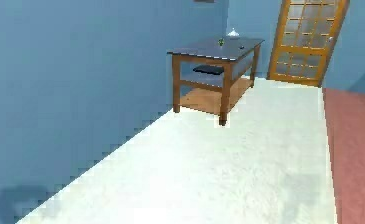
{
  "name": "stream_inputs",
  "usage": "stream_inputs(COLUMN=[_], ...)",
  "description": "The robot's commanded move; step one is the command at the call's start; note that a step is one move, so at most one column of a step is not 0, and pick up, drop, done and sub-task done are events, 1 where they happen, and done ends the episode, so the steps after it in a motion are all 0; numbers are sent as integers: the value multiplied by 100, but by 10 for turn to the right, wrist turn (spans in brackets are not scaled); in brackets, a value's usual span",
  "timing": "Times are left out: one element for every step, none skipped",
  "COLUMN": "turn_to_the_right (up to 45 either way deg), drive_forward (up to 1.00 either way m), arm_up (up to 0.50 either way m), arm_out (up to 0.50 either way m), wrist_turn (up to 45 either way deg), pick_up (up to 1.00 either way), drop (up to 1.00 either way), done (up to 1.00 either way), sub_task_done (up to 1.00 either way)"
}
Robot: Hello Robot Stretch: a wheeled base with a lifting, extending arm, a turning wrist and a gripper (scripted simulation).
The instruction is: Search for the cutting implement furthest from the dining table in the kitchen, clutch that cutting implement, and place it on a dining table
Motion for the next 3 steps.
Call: stream_inputs(turn_to_the_right=[450,0,0], drive_forward=[0,100,100], arm_up=[0,0,0], arm_out=[0,0,0], wrist_turn=[0,0,0], pick_up=[0,0,0], drop=[0,0,0], done=[0,0,0], sub_task_done=[0,0,0])
